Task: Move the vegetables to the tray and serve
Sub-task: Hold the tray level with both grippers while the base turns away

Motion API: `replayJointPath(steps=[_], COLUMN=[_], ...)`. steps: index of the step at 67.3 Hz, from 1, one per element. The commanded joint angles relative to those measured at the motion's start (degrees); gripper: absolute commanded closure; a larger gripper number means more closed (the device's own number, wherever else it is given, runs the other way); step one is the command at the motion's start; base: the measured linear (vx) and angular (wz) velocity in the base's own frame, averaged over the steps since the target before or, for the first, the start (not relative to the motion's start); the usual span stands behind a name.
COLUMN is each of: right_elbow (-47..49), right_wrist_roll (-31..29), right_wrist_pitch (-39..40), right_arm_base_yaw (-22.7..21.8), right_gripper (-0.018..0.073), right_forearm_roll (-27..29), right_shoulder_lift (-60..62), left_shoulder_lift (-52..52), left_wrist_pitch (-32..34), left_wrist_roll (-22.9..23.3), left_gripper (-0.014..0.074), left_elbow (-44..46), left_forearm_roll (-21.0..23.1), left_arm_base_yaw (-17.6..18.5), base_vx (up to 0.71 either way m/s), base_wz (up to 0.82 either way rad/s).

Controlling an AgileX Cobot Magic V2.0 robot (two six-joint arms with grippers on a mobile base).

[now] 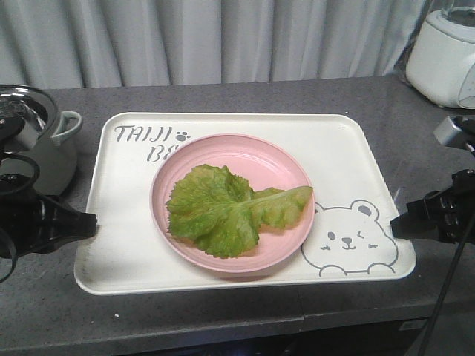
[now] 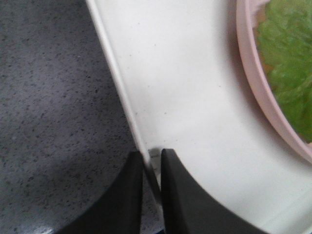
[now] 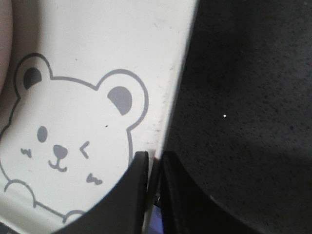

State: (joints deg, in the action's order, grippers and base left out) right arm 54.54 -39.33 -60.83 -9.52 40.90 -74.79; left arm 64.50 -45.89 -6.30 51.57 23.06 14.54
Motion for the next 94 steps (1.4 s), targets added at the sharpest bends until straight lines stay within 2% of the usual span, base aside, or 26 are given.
replayJointPath(steps=[1,94], right_elbow=[1.71,1.71], right_wrist_roll=[-1.87,-1.87], right_wrist_pitch=[-0.24,-0.21], right_arm_base_yaw=[0.25,0.25], right_gripper=[0.0565,0.0565], right_forearm_roll=[3.48,3.48], right_shoulder_lift=[1.81,1.81], left_shoulder_lift=[-1.46,-1.46], left_wrist_pitch=[1.50,1.50], left_wrist_roll=[-2.45,-2.45], left_gripper=[0.0602,0.0602], left_elbow=[1.51,1.51], left_forearm_roll=[1.19,1.19], left_arm_base_yaw=[0.66,0.66], base_vx=[0.00,0.00], base_wz=[-0.26,-0.32])
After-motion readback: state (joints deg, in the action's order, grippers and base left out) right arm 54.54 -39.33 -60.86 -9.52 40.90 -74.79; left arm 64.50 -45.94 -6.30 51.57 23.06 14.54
